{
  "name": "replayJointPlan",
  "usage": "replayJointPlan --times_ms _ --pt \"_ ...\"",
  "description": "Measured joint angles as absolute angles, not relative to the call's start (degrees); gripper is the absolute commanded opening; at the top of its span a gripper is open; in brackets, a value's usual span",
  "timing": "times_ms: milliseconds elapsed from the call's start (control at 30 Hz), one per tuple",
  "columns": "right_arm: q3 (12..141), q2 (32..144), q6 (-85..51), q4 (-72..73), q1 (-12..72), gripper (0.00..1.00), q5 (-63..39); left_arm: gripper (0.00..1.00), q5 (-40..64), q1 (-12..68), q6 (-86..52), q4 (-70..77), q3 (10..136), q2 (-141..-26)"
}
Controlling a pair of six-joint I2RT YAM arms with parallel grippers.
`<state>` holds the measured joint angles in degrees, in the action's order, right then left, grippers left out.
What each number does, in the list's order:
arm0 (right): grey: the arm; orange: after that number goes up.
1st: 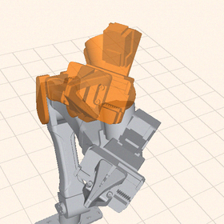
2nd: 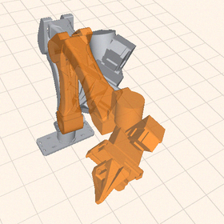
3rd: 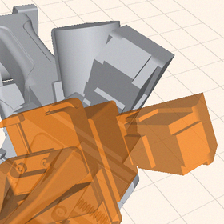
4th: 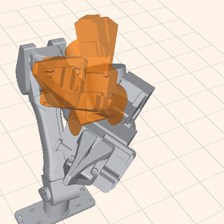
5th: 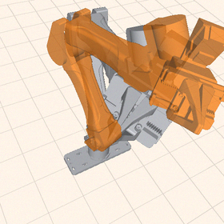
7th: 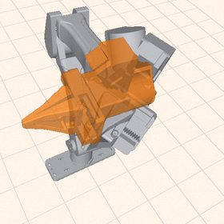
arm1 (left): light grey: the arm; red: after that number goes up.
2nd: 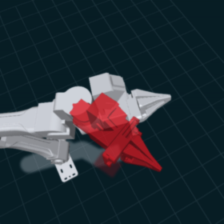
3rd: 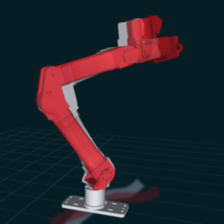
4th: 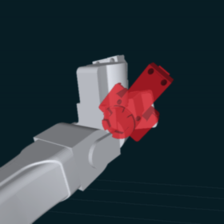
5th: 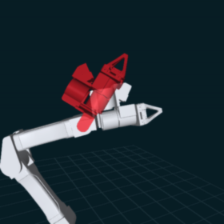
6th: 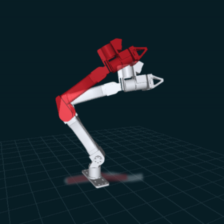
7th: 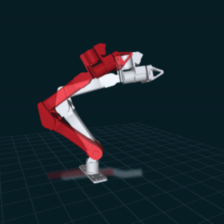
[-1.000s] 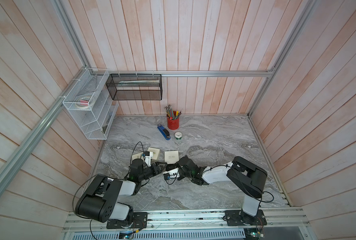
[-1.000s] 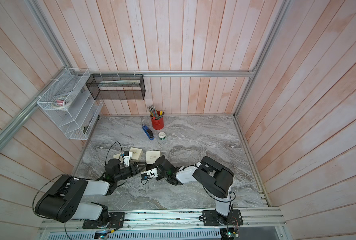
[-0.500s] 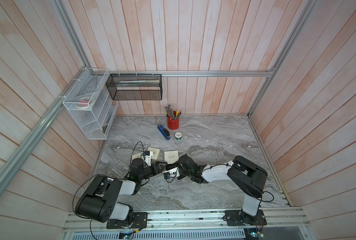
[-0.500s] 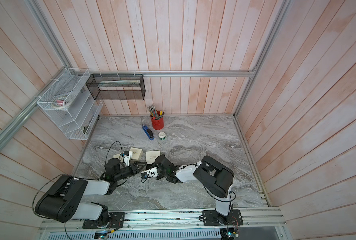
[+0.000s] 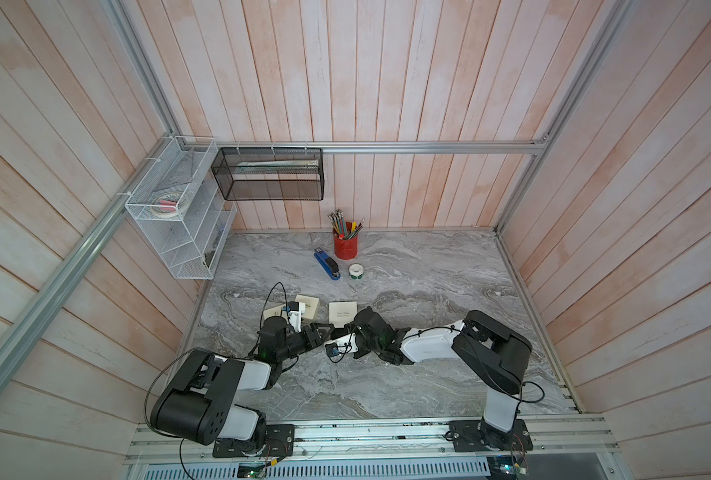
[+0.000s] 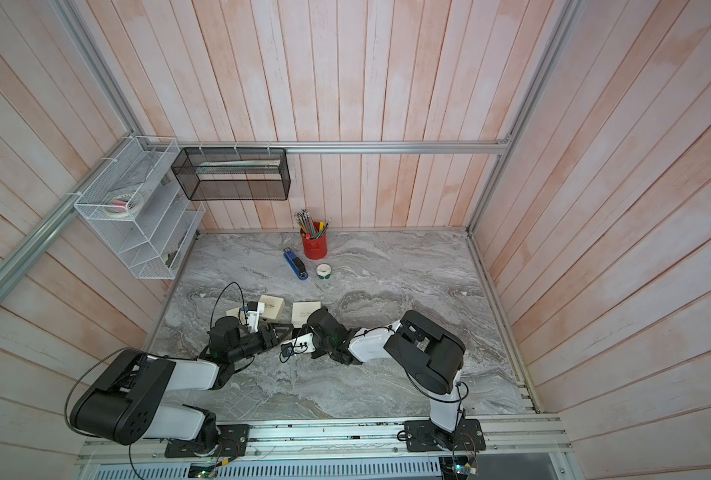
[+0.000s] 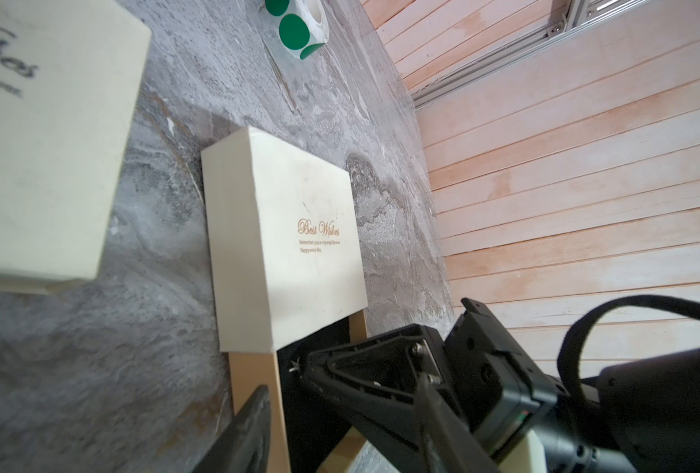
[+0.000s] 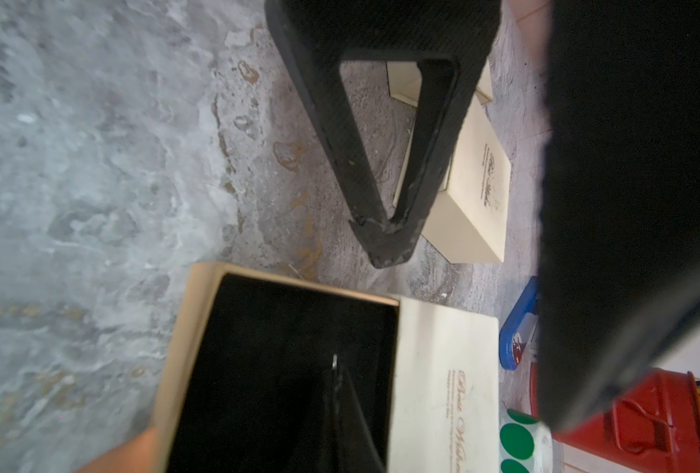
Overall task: Place the earrings into the drawer-style jewelry box
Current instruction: Adjust the earring in the inner lining.
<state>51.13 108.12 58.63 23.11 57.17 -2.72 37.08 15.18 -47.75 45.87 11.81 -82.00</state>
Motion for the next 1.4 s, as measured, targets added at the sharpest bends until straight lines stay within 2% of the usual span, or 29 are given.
replayJointPlan --times_ms 500,933,1400 --pt "48.7 104.6 54.4 26.0 56.6 0.0 -4.6 0.57 37.0 14.9 -47.1 42.7 11.8 -77.7" --pt "43.9 104.0 55.1 35.3 56.6 0.0 -3.1 0.57 37.1 14.9 -48.3 41.3 8.9 -74.1" --pt "43.1 105.9 58.8 40.7 57.2 0.0 -0.9 0.57 39.0 14.9 -53.0 48.3 7.3 -80.2"
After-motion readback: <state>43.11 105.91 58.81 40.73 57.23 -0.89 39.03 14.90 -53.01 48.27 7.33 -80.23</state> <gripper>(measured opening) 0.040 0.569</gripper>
